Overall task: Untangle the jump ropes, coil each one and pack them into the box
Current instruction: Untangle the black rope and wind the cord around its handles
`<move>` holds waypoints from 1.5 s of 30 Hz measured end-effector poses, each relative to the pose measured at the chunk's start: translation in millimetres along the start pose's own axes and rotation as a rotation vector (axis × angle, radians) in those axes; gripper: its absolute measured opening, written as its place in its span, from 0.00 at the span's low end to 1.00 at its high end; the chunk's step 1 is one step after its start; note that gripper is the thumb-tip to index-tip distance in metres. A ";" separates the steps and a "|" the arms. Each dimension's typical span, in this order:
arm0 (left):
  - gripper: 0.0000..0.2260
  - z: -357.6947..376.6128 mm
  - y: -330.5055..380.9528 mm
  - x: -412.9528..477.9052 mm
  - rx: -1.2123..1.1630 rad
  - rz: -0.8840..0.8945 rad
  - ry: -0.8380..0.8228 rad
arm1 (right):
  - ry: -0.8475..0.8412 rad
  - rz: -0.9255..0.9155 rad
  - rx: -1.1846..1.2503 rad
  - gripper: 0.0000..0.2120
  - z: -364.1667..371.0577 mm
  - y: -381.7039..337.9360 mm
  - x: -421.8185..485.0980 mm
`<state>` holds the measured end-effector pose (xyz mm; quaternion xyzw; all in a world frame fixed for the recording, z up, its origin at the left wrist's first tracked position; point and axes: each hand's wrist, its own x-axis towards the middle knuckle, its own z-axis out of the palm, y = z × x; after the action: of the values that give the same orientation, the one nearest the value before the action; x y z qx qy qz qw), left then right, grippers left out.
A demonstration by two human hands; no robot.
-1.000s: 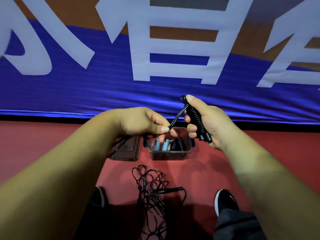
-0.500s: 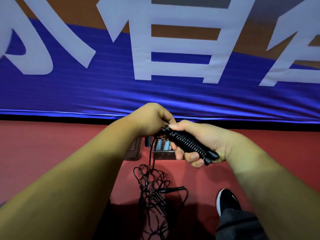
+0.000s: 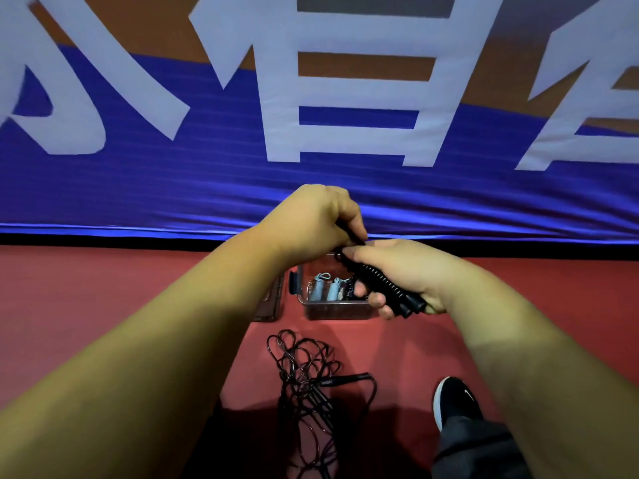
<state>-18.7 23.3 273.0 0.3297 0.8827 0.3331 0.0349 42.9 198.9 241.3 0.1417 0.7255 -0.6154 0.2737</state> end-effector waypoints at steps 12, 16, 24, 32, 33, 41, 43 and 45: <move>0.18 -2.8 1.1 2.9 0.129 -0.127 -0.086 | 0.109 -0.122 0.201 0.04 -7.7 1.3 11.3; 0.22 1.3 -1.1 0.0 0.074 -0.175 -0.062 | 0.067 -0.096 0.293 0.14 -8.9 0.3 11.7; 0.07 8.9 -6.2 -2.9 -0.160 -0.323 -0.086 | 0.194 -0.217 0.257 0.15 -7.6 -3.7 12.5; 0.10 2.0 -7.0 -6.4 -0.903 -0.355 -0.157 | 0.234 -0.351 0.224 0.16 -9.8 -9.0 8.0; 0.10 -0.1 -8.1 -5.8 -0.876 -0.344 -0.150 | 0.233 -0.363 0.222 0.16 -10.7 -9.7 7.0; 0.16 0.0 -12.1 -7.1 -1.123 -0.461 -0.127 | 0.142 -0.425 0.261 0.16 -14.6 -9.1 2.9; 0.17 5.2 -12.2 -7.4 -1.223 -0.595 -0.178 | 0.141 -0.448 0.245 0.15 -16.4 -9.2 3.0; 0.17 6.0 -13.2 -8.9 -1.283 -0.714 -0.319 | 0.153 -0.469 0.208 0.15 -17.9 -8.4 4.2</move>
<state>-17.5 13.9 258.8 -0.0173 0.5530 0.6988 0.4534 30.9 214.0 247.4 0.0432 0.6900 -0.7207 0.0517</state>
